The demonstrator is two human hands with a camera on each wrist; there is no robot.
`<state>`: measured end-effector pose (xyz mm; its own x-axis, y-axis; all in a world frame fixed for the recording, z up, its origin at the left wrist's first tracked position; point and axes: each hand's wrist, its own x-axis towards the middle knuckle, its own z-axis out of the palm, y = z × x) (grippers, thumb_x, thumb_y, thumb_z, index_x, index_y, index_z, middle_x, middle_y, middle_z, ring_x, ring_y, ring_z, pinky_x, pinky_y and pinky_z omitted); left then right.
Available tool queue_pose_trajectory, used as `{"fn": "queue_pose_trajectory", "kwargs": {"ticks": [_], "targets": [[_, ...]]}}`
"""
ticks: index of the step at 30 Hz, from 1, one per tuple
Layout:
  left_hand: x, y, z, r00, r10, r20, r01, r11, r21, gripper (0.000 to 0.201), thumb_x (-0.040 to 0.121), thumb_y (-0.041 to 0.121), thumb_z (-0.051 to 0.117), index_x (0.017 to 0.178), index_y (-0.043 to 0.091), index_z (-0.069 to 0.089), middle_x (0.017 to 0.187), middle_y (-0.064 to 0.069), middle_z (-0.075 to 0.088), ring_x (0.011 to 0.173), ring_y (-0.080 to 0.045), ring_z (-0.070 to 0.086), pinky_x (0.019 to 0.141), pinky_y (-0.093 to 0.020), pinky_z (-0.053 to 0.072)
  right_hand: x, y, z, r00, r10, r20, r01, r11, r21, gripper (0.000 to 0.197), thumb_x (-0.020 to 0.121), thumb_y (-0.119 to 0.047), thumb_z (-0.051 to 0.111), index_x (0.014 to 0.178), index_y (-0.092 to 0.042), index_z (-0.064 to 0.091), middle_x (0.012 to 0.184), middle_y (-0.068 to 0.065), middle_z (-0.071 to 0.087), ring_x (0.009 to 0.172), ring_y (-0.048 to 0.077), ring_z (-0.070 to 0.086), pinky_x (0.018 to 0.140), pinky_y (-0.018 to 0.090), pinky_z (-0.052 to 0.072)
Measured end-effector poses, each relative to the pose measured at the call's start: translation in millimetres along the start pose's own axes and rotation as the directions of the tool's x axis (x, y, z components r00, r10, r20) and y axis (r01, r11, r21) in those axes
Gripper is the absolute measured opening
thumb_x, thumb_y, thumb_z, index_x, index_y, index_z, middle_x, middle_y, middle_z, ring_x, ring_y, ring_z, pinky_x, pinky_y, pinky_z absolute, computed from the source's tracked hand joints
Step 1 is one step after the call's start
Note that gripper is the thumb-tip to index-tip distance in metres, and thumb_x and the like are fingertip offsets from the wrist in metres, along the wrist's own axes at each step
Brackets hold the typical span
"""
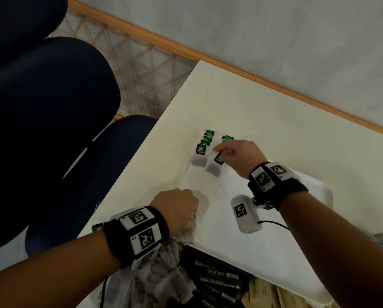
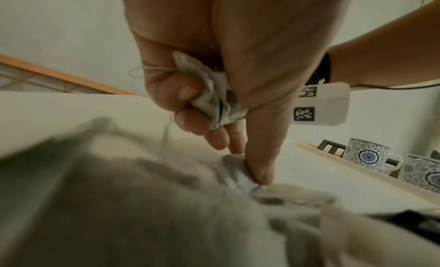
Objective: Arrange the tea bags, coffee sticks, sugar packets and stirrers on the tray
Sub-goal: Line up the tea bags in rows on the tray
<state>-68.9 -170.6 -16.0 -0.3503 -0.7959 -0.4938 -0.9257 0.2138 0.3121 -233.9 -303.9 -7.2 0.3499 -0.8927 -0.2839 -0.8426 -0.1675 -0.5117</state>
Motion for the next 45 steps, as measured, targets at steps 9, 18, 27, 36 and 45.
{"fn": "queue_pose_trajectory", "kwargs": {"ticks": [9, 18, 27, 36, 45], "targets": [[-3, -6, -3, 0.999, -0.048, 0.005, 0.048, 0.983, -0.175, 0.019, 0.090, 0.037, 0.054, 0.104, 0.028, 0.063, 0.115, 0.008, 0.053, 0.102, -0.013, 0.055, 0.082, -0.026, 0.042, 1, 2, -1, 0.999, -0.020, -0.025, 0.020, 0.999, 0.026, 0.029, 0.087, -0.013, 0.052, 0.102, -0.035, 0.064, 0.083, -0.008, 0.071, 0.079, 0.016, 0.062, 0.070, 0.034, 0.053], [0, -26, -21, 0.969, -0.229, -0.093, 0.090, 0.679, -0.729, 0.009, 0.074, 0.028, 0.079, 0.075, 0.024, 0.072, 0.079, 0.013, 0.068, 0.079, -0.004, 0.062, 0.075, -0.025, 0.052, -10, -7, -9, 0.977, -0.186, -0.108, 0.189, 0.982, 0.019, 0.023, 0.090, -0.021, 0.058, 0.108, -0.031, 0.067, 0.108, -0.008, 0.059, 0.089, 0.007, 0.057, 0.078, 0.022, 0.044], [-4, -39, -44, 0.968, -0.251, 0.011, 0.071, 0.231, -0.970, 0.019, 0.083, 0.024, 0.072, 0.093, 0.008, 0.070, 0.063, -0.002, 0.061, 0.045, -0.008, 0.046, 0.040, -0.018, 0.031, -67, -26, -10, 0.790, -0.612, -0.006, 0.612, 0.790, 0.029, 0.048, 0.073, -0.010, 0.056, 0.116, -0.032, 0.060, 0.115, -0.010, 0.060, 0.106, 0.000, 0.050, 0.084, 0.010, 0.038], [-1, -33, -33, 0.949, -0.313, 0.035, 0.143, 0.330, -0.933, 0.015, 0.091, 0.024, 0.060, 0.102, 0.015, 0.066, 0.082, 0.001, 0.064, 0.048, -0.003, 0.048, 0.045, -0.017, 0.037, -59, -25, -2, 0.880, -0.466, -0.088, 0.470, 0.882, 0.038, 0.012, 0.088, -0.024, 0.065, 0.093, -0.029, 0.074, 0.084, -0.017, 0.064, 0.080, 0.001, 0.055, 0.070, 0.016, 0.043], [-5, -41, -29, 0.944, -0.331, -0.009, 0.096, 0.300, -0.949, 0.036, 0.088, -0.008, 0.044, 0.098, 0.023, 0.057, 0.102, -0.001, 0.063, 0.084, -0.013, 0.060, 0.063, -0.019, 0.049, -30, -30, 8, 0.969, -0.241, 0.061, 0.243, 0.970, -0.023, 0.014, 0.088, -0.027, 0.061, 0.094, -0.032, 0.072, 0.086, -0.017, 0.065, 0.073, -0.002, 0.054, 0.068, 0.017, 0.042]]}}
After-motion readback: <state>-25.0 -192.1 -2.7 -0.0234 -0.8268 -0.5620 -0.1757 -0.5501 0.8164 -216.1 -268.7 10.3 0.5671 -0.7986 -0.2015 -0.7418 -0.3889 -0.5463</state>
